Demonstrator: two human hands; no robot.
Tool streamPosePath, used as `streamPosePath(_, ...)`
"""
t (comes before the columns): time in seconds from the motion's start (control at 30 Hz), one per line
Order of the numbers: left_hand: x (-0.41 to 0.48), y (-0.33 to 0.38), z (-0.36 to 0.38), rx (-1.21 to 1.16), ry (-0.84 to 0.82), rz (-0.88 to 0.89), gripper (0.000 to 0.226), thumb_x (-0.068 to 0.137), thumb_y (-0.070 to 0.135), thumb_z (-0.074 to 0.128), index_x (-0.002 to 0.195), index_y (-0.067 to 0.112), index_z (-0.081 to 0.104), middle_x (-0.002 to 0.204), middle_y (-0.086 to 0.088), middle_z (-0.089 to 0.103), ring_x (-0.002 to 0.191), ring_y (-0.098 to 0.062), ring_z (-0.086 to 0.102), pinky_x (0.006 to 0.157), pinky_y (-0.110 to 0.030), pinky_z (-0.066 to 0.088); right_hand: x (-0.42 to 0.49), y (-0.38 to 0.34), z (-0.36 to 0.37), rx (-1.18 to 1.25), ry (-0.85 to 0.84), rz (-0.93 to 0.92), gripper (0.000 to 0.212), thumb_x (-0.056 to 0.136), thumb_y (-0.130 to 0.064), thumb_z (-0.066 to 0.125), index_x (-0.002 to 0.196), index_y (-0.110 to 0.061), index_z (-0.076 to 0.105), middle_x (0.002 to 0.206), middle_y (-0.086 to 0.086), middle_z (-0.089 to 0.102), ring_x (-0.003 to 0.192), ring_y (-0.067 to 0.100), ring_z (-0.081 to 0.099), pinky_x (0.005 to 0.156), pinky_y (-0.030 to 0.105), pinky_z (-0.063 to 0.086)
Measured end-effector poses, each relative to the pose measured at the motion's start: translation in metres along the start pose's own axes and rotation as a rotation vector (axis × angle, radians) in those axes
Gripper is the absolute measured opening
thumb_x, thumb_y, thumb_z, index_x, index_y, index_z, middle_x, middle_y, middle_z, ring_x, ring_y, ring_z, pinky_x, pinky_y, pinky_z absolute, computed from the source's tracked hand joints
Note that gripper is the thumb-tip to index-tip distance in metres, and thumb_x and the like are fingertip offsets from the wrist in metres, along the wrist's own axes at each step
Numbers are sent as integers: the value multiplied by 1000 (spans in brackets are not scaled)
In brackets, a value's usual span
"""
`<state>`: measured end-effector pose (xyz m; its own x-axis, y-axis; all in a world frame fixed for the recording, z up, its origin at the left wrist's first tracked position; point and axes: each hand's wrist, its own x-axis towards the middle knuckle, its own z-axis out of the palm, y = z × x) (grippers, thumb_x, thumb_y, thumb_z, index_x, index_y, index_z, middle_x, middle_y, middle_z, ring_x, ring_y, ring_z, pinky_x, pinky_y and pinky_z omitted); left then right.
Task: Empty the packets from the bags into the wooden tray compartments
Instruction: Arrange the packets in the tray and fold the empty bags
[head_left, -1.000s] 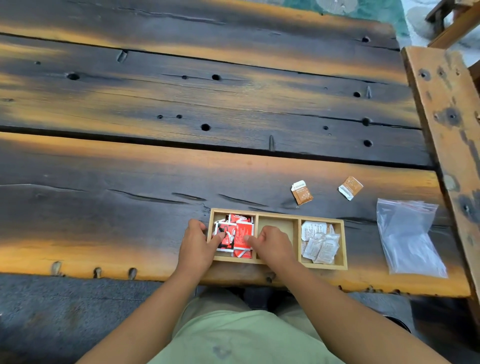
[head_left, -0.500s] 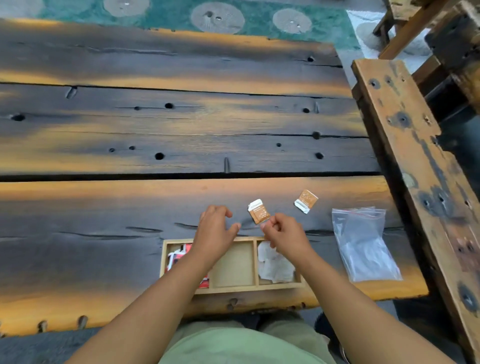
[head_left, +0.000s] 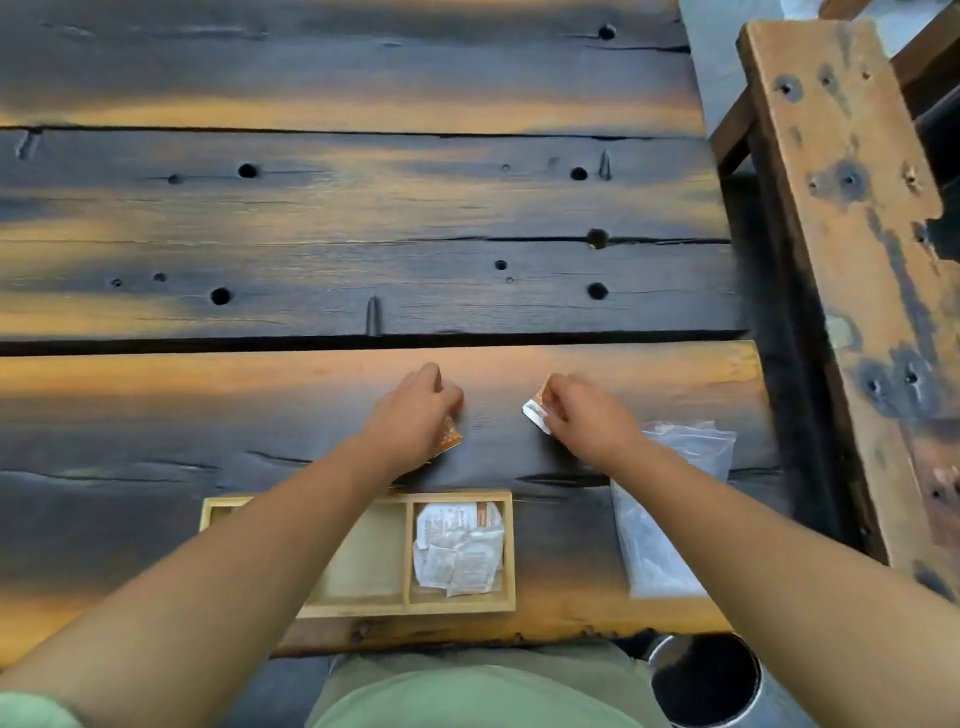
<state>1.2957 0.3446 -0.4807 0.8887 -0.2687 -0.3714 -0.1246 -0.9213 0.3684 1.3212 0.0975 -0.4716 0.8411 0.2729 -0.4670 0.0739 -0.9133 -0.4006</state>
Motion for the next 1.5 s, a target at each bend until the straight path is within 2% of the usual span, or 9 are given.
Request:
streamPosePath(0.17, 7, -4, 2, 173, -89, 99, 24, 93, 23, 50, 117, 22, 51, 113, -9, 41, 99, -30, 48, 86, -42, 46, 23, 10, -9, -223, -29, -144, 35, 88, -15, 59, 121, -22, 47, 116, 10, 41, 77, 39, 60, 71, 46, 55)
streamPosePath(0.43, 21, 0, -15, 497, -201, 210, 25, 92, 17, 53, 117, 15, 56, 121, -12, 46, 110, -31, 46, 88, -42, 43, 42, 6, -12, -338, -115, -171, 24, 89, -7, 55, 111, -15, 51, 115, 12, 39, 69, 33, 54, 61, 37, 46)
streamPosePath(0.57, 11, 5, -5, 161, -255, 24, 21, 88, 9, 56, 108, 10, 54, 112, -14, 55, 102, -36, 58, 80, -40, 46, 32, 2, -11, -370, -95, -130, 18, 89, -5, 53, 106, -12, 49, 113, 14, 52, 84, 37, 60, 64, 36, 38)
streamPosePath(0.7, -14, 4, 6, -235, -54, -231, 28, 89, 9, 59, 117, 11, 58, 113, -9, 62, 104, -31, 58, 87, -38, 48, 8, 2, -1, -148, -29, 24, 9, 89, -9, 53, 98, -10, 53, 104, 17, 68, 95, 39, 64, 73, 39, 49)
streamPosePath(0.83, -50, 9, 9, -675, 175, -436, 15, 91, 5, 59, 81, 17, 61, 76, 2, 60, 75, -20, 56, 69, -30, 40, -27, -8, 19, 280, 0, 263, 21, 87, -10, 60, 68, -17, 54, 70, 8, 63, 72, 31, 62, 63, 35, 44)
streamPosePath(0.93, -82, 17, 4, -902, 230, -499, 9, 91, 5, 62, 84, 9, 59, 74, -1, 54, 67, -15, 49, 64, -29, 38, -64, -30, 34, 676, 17, 368, 10, 91, -6, 61, 83, -12, 62, 66, 9, 65, 53, 18, 60, 52, 30, 49)
streamPosePath(1.2, -137, 34, 21, -789, 116, -501, 3, 89, 13, 68, 86, 13, 70, 77, -6, 69, 71, -14, 60, 62, -27, 43, -136, -73, 79, 1101, 51, 504, 16, 95, 2, 60, 79, -1, 57, 54, 11, 58, 37, 9, 54, 39, 21, 47)
streamPosePath(1.33, -142, 37, 33, -766, 111, -491, 10, 86, 11, 69, 85, 21, 69, 77, 0, 67, 74, -20, 64, 68, -36, 56, -149, -82, 91, 956, 43, 514, 19, 94, -8, 65, 77, -5, 58, 52, 8, 62, 37, 10, 56, 42, 22, 48)
streamPosePath(1.5, -140, 42, 39, -580, 128, -444, 11, 86, 17, 69, 82, 18, 60, 72, -1, 64, 68, -20, 58, 65, -35, 51, -148, -86, 99, 808, 77, 538, 29, 92, -19, 69, 67, -15, 54, 49, -2, 60, 50, 15, 65, 63, 40, 59)
